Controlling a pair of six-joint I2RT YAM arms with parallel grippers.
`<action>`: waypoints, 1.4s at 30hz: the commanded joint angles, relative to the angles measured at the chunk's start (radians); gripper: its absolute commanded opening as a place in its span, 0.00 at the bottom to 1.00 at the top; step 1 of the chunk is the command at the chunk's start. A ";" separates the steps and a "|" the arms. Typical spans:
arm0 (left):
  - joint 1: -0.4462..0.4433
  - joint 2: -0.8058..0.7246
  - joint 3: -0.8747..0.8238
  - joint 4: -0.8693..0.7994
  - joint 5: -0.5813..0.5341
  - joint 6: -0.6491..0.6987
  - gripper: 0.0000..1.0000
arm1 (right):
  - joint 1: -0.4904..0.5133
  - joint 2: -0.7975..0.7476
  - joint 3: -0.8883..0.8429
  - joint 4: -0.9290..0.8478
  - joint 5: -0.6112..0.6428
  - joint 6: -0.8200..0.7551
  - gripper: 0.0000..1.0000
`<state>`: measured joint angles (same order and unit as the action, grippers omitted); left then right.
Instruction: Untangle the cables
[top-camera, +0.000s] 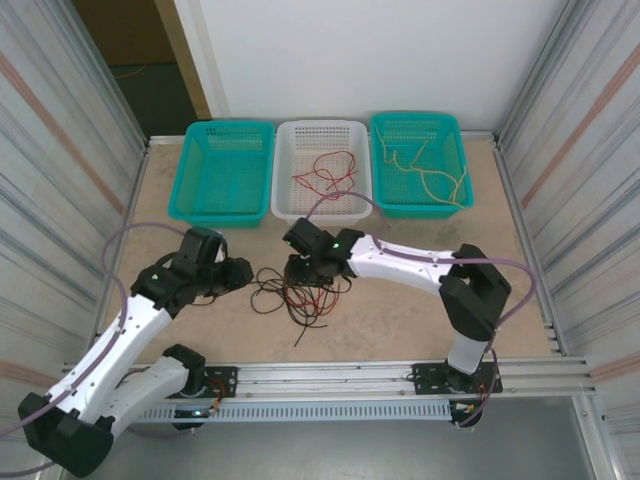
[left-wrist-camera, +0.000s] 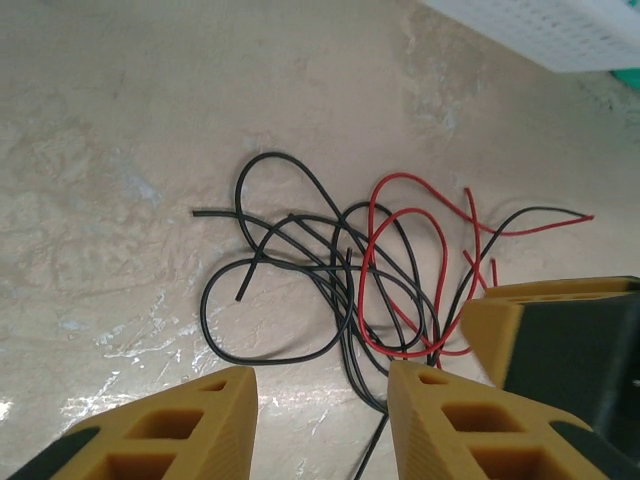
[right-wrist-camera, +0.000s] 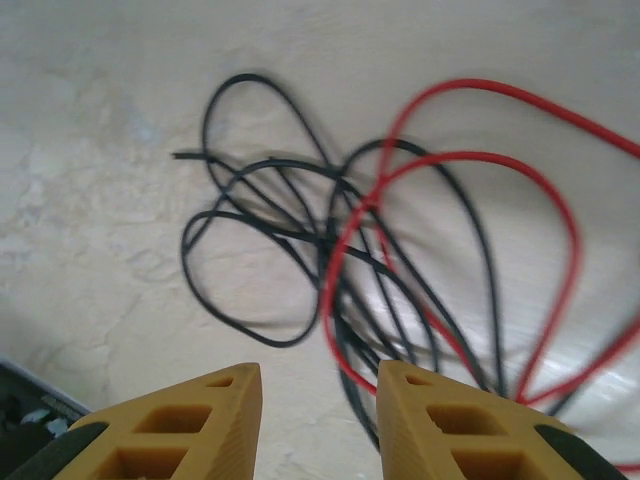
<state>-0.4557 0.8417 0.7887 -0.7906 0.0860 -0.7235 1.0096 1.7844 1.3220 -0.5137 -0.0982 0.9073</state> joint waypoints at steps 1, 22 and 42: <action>0.022 -0.023 0.021 -0.038 -0.011 -0.014 0.40 | 0.012 0.086 0.096 -0.082 -0.090 -0.118 0.35; 0.066 -0.088 0.028 -0.082 -0.015 0.002 0.41 | 0.011 0.463 0.498 -0.381 -0.120 -0.286 0.39; 0.077 -0.104 0.045 -0.052 0.031 0.028 0.50 | 0.015 0.309 0.456 -0.364 0.017 -0.268 0.00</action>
<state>-0.3866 0.7513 0.7975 -0.8589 0.0902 -0.7177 1.0172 2.2326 1.8091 -0.8906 -0.1440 0.6388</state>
